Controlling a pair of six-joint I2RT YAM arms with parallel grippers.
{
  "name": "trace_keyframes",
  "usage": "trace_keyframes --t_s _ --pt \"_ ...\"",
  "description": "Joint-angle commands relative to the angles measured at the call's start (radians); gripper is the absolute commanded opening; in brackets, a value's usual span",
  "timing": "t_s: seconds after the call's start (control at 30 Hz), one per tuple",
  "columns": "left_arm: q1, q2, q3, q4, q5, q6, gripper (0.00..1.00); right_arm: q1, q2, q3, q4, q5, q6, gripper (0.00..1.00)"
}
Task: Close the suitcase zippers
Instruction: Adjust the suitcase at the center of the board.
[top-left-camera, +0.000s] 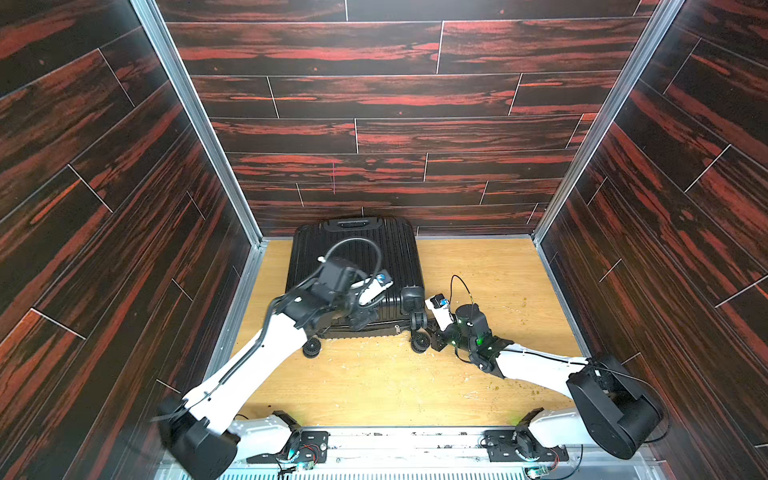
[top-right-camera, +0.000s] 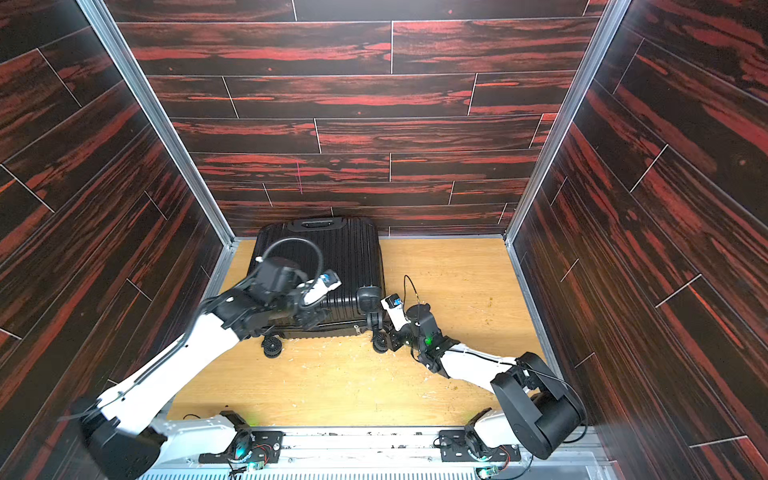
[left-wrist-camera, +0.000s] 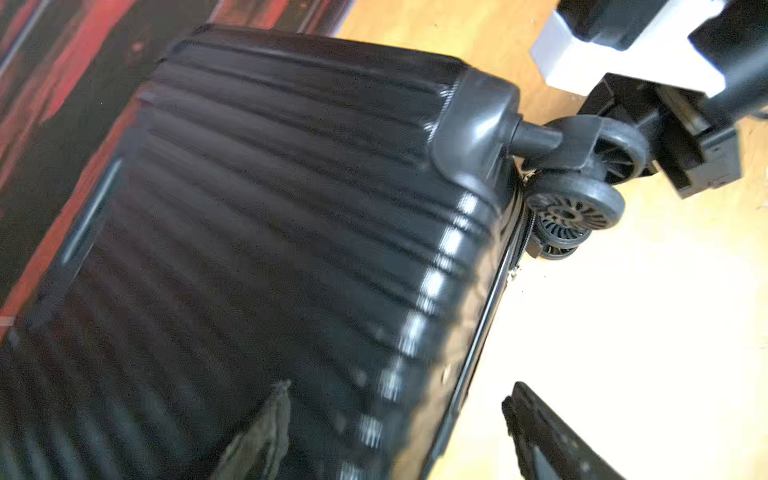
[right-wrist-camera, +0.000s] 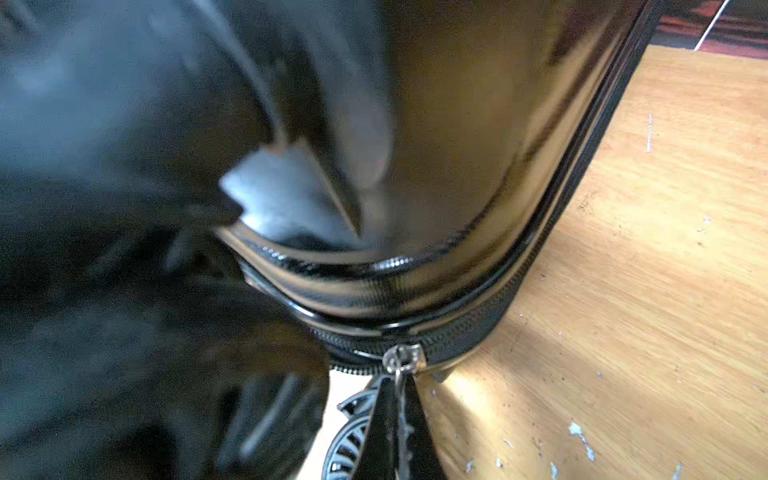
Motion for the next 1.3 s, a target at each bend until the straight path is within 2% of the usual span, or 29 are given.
trace_keyframes --t_s 0.0,0.3,0.57,0.73,0.8,1.27 --pt "-0.026 0.037 0.038 0.026 -0.034 0.075 0.84 0.008 -0.018 0.005 -0.006 -0.087 0.008 0.0" --pt "-0.051 0.119 0.03 0.062 -0.078 0.074 0.84 0.009 -0.064 -0.019 -0.009 -0.162 0.045 0.0" --pt "-0.056 0.167 -0.011 0.236 -0.169 0.031 0.82 0.031 -0.054 -0.051 0.065 -0.227 0.1 0.0" --pt "-0.056 0.206 -0.023 0.297 -0.165 0.01 0.81 0.04 -0.043 -0.068 0.129 -0.237 0.135 0.0" --pt "-0.056 0.22 -0.024 0.308 -0.164 0.001 0.81 0.042 -0.036 -0.065 0.139 -0.278 0.142 0.0" --pt "-0.056 0.275 -0.019 0.328 -0.123 -0.036 0.79 0.063 0.046 -0.072 0.291 -0.358 0.204 0.0"
